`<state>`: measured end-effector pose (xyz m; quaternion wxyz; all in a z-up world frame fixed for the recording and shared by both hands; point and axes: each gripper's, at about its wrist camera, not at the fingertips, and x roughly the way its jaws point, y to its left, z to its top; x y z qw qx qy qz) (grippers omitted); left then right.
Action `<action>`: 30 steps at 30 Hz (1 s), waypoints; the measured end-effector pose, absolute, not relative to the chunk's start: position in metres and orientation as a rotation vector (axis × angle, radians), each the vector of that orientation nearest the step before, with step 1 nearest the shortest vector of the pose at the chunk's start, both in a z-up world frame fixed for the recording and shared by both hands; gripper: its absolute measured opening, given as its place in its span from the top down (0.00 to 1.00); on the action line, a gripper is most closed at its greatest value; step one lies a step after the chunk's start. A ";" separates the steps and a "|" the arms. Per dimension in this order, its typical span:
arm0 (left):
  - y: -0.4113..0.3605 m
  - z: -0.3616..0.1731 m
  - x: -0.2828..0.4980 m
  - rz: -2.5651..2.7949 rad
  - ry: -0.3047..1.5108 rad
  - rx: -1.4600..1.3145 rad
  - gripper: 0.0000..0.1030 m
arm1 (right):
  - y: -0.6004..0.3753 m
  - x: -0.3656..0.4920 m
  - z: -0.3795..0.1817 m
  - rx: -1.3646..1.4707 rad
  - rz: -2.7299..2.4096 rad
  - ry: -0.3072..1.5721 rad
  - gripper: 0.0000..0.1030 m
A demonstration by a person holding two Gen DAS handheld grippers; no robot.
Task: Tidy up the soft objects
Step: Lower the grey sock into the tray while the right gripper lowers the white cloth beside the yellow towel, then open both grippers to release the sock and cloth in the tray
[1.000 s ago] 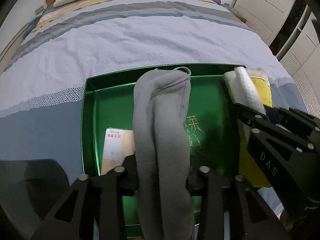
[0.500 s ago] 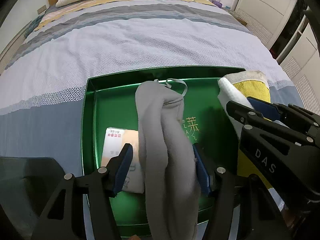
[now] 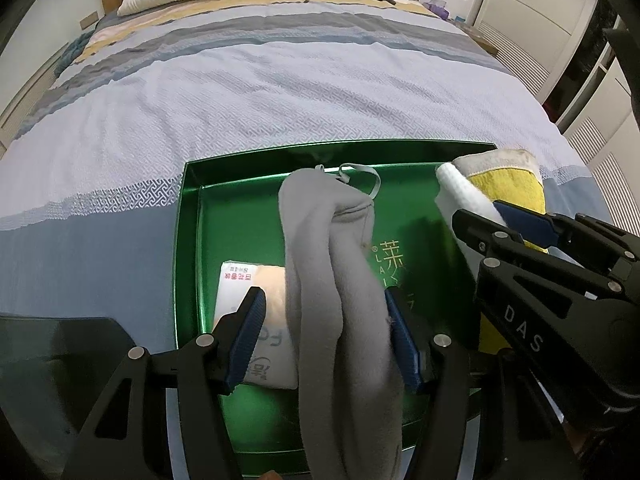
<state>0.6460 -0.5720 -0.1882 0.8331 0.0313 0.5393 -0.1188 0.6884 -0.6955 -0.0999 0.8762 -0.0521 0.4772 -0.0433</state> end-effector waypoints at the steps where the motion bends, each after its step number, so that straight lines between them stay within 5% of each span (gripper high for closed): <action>1: -0.572 -0.187 0.646 -0.251 1.141 0.066 0.47 | -0.696 0.688 -0.099 -0.109 -0.090 0.994 0.72; 30: -0.566 -0.170 0.638 -0.223 1.072 0.090 0.47 | -0.685 0.681 -0.079 -0.122 -0.074 0.960 0.67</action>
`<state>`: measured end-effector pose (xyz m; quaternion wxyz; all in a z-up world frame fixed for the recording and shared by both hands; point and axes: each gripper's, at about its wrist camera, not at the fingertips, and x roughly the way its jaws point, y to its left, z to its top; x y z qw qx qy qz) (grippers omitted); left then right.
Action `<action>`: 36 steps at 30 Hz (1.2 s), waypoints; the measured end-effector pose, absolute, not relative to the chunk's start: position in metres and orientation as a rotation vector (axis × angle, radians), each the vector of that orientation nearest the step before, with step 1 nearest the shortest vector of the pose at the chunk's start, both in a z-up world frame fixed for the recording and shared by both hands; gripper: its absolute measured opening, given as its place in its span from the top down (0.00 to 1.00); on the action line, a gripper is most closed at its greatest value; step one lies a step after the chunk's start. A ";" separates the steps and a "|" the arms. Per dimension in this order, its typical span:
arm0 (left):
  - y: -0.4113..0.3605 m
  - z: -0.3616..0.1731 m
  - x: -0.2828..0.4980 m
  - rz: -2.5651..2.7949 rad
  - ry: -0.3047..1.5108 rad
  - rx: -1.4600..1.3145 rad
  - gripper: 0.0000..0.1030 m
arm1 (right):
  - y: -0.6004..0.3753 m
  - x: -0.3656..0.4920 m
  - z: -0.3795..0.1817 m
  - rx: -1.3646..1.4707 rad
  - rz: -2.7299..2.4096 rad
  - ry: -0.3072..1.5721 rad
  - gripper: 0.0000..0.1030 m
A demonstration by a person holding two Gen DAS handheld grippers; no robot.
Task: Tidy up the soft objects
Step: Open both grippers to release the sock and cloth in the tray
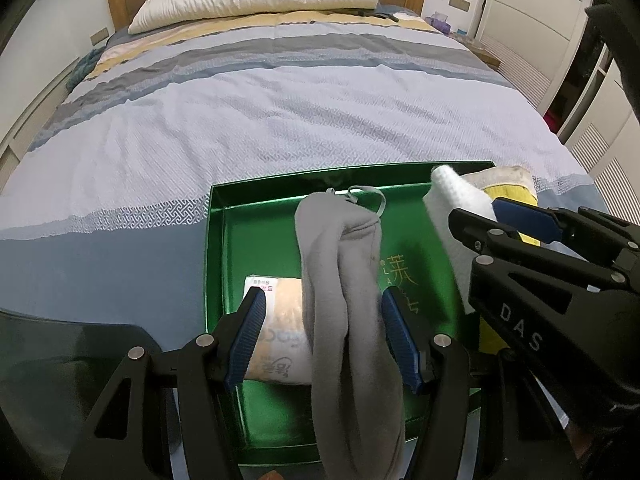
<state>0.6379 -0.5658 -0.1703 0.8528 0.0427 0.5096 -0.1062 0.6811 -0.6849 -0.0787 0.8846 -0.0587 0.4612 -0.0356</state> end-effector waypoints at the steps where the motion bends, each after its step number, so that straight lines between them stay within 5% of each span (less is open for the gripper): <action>1: -0.565 -0.170 0.638 -0.220 1.069 0.092 0.47 | -0.685 0.681 -0.079 -0.122 -0.075 0.960 0.67; 36: -0.556 -0.179 0.652 -0.182 1.087 0.079 0.47 | -0.699 0.695 -0.095 -0.101 -0.080 0.992 0.60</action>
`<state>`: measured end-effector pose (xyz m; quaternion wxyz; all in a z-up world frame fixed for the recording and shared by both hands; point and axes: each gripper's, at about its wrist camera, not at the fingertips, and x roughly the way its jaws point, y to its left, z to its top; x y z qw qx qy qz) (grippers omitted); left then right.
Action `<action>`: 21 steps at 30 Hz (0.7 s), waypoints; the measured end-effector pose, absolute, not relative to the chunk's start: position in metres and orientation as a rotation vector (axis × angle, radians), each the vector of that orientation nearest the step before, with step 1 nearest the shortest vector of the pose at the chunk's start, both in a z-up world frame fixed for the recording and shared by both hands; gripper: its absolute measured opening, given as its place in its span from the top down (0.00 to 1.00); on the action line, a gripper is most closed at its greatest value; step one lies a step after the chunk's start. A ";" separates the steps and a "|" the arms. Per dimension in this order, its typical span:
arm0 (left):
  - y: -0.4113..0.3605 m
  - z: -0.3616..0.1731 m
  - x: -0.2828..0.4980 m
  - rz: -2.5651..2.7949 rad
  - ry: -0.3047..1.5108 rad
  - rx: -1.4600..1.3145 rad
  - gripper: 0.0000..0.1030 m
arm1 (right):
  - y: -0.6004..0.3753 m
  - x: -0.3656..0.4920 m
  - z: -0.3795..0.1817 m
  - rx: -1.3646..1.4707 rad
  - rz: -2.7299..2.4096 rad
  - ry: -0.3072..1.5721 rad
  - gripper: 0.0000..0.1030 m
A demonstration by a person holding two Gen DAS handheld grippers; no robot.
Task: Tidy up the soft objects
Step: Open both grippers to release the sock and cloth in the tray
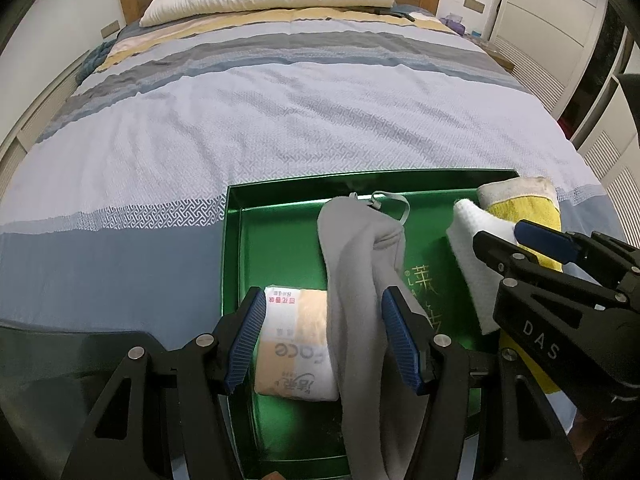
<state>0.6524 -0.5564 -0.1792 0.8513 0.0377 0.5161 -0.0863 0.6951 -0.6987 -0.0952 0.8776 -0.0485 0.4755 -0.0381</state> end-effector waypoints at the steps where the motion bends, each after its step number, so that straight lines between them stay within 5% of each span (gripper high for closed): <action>1: -0.557 -0.180 0.652 -0.183 1.087 0.079 0.47 | -0.699 0.695 -0.096 -0.099 -0.081 0.993 0.58; 21: -0.554 -0.170 0.648 -0.172 1.083 0.059 0.47 | -0.700 0.681 -0.078 -0.105 -0.081 0.974 0.42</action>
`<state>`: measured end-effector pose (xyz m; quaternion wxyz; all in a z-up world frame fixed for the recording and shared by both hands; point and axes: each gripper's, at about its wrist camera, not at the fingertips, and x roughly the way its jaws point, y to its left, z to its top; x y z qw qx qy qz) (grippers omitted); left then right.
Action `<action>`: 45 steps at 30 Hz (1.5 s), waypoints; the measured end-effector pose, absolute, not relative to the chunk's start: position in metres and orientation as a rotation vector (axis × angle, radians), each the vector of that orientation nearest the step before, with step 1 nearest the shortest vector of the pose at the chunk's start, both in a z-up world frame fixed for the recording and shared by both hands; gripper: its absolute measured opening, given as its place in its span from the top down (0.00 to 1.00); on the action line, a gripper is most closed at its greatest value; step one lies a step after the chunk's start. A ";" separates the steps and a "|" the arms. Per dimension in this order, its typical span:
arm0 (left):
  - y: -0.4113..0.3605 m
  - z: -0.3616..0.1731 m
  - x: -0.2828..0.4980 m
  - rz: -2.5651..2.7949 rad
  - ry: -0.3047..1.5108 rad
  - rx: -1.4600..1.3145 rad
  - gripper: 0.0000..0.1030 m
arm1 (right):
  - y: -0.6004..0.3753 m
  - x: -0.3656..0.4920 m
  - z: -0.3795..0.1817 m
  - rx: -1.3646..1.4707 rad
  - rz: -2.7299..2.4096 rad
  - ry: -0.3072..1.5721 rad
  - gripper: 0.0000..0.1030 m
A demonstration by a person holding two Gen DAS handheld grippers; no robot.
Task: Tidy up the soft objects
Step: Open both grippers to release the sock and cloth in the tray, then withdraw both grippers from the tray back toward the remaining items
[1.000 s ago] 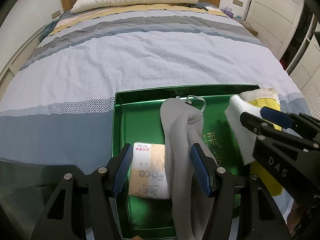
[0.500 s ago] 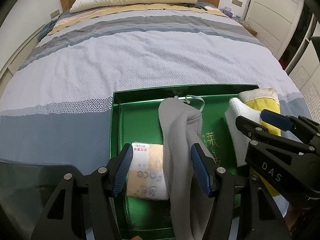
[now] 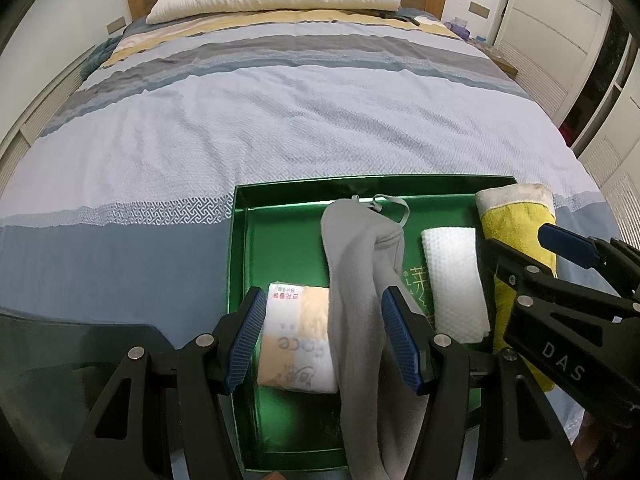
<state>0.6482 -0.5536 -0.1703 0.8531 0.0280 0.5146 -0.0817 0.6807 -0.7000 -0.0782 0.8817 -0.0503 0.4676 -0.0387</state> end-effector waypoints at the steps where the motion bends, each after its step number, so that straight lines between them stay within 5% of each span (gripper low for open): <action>1: -0.553 -0.169 0.648 -0.173 1.081 0.059 0.47 | -0.700 0.679 -0.076 -0.104 -0.081 0.972 0.42; 45: -0.564 -0.129 0.558 -0.295 1.025 0.111 0.47 | -0.692 0.585 -0.028 -0.148 -0.185 0.911 0.40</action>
